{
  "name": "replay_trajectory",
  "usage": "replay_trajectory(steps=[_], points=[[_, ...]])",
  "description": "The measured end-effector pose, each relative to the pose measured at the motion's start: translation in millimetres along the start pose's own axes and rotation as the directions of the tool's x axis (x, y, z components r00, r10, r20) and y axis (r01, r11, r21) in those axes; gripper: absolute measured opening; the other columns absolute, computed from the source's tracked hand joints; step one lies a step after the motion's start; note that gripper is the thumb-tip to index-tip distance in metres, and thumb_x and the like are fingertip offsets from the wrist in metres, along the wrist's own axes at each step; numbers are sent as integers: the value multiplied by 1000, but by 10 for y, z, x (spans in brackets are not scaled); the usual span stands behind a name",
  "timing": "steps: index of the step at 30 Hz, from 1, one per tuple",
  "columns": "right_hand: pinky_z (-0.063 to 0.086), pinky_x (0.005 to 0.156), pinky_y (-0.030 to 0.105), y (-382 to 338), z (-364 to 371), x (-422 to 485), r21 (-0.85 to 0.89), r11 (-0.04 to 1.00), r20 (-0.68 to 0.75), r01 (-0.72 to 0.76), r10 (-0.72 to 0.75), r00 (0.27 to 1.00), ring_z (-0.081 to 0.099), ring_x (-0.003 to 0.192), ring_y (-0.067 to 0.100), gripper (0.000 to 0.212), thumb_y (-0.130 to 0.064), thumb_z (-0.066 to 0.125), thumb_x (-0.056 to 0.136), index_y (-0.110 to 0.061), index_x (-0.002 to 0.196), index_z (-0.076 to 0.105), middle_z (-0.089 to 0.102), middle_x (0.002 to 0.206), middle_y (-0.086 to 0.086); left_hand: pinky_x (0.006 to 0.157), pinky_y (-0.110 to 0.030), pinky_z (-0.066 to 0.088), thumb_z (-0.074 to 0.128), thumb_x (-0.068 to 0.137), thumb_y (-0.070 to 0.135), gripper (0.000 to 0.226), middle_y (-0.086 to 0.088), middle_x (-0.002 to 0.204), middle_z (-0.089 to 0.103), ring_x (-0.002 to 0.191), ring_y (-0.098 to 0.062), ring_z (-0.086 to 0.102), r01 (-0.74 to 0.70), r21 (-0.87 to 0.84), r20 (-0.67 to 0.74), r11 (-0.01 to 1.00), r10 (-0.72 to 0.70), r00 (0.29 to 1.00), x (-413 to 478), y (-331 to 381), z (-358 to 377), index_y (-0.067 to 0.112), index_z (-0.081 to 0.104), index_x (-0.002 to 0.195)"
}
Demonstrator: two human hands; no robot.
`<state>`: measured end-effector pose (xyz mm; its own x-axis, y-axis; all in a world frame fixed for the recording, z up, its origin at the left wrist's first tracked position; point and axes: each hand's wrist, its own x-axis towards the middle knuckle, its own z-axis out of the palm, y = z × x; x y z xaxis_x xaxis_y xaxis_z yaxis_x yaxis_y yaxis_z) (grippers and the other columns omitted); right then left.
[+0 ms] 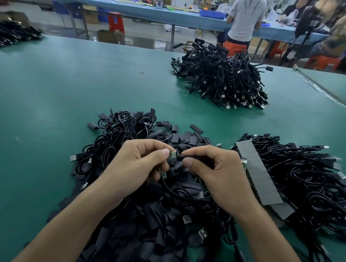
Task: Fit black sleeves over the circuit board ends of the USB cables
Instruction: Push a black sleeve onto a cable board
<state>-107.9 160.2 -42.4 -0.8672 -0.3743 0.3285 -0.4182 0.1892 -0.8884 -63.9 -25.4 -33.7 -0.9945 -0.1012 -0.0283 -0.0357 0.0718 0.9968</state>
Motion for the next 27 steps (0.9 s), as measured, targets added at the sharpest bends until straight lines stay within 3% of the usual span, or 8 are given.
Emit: replay_trajectory(steps=[16, 27], points=[[56, 80, 25, -8, -20, 3, -44, 999, -36, -9, 8, 999, 71, 84, 5, 24, -21, 81, 79, -38, 94, 74, 75, 88, -17, 46, -14, 42, 60, 97, 13, 19, 1, 60, 65, 47, -8, 52, -14, 32, 19, 999, 13, 1000, 8, -18, -12, 16, 76, 90], [54, 74, 20, -10, -18, -3, -24, 1000, -15, -1, 1, 1000, 71, 78, 6, 22, -17, 80, 79, -36, 90, 76, 75, 82, -15, 50, -13, 43, 60, 97, 14, 17, 2, 60, 65, 48, -6, 52, -60, 78, 56, 995, 56, 997, 18, -59, -13, 18, 76, 91]])
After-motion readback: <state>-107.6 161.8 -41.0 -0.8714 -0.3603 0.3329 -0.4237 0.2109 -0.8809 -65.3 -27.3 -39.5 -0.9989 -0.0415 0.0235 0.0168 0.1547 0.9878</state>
